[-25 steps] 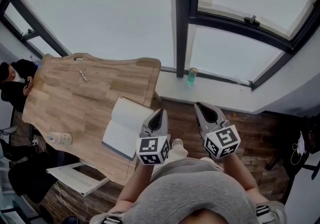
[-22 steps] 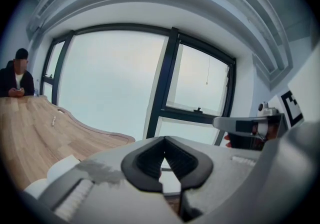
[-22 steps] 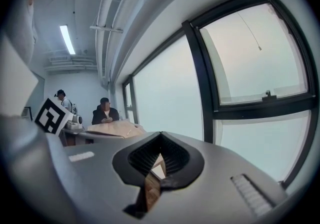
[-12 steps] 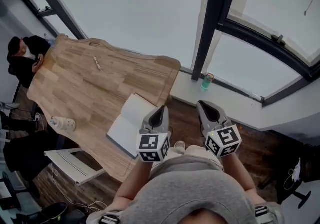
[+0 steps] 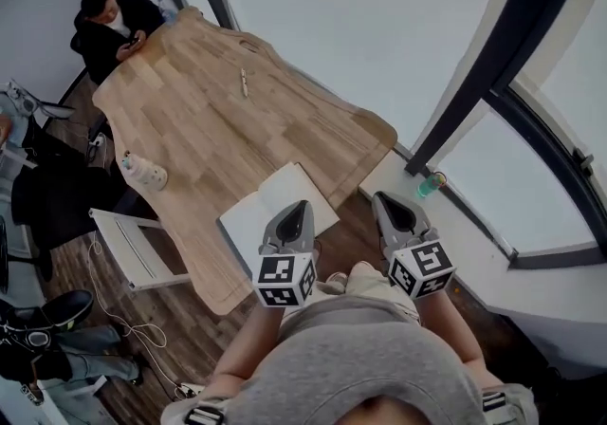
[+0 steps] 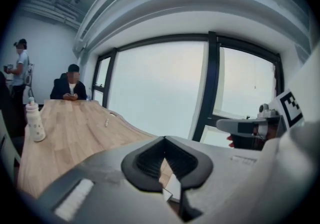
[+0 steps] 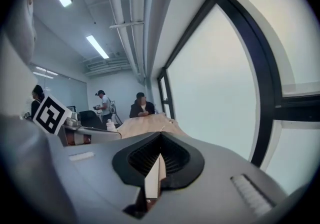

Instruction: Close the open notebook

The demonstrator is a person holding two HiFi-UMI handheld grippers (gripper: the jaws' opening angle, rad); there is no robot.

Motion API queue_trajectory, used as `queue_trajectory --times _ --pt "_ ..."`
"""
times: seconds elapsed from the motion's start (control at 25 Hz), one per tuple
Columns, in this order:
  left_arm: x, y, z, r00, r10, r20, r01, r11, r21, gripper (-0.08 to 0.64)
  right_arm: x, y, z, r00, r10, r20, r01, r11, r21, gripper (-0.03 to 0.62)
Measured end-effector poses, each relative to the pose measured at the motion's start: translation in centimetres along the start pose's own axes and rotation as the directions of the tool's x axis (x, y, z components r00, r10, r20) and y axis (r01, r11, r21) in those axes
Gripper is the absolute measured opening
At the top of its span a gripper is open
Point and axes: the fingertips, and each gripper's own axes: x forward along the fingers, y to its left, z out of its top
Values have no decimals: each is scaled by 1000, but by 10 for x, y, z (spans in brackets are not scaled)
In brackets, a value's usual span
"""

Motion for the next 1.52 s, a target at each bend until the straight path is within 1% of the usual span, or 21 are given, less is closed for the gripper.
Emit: queue_trajectory --times 0.12,0.24,0.4,0.6,0.8,1.04,1.16,1.36,1.52 --pt "-4 13 2 995 101 20 -100 994 -50 3 17 3 4 995 97 -33 -98 995 -27 0" --pt "-12 22 1 982 186 35 -182 979 -93 3 32 5 3 982 176 -67 -180 983 -49 0" --pt "-26 36 -3 953 301 37 -293 945 -145 3 51 12 0 956 270 -115 -279 958 -69 0" --pt "-46 44 -11 911 411 35 -399 899 -182 3 70 19 -17 922 347 -169 -363 929 -73 0" --pt "-73 58 -24 860 510 21 -490 838 -239 3 88 33 -35 891 399 -216 -428 897 -110 0" --pt "-103 68 -47 794 607 -18 -586 757 -289 3 100 41 -62 857 437 -274 -478 873 -101 0" --pt "-114 69 -60 766 642 -42 -621 722 -306 3 105 42 -79 837 450 -310 -498 862 -93 0" --pt "-125 65 -82 730 678 -80 -662 674 -329 3 109 39 -111 806 459 -374 -524 847 -88 0" --pt "-130 59 -94 711 697 -97 -682 649 -337 3 110 36 -140 770 467 -434 -548 833 -76 0"
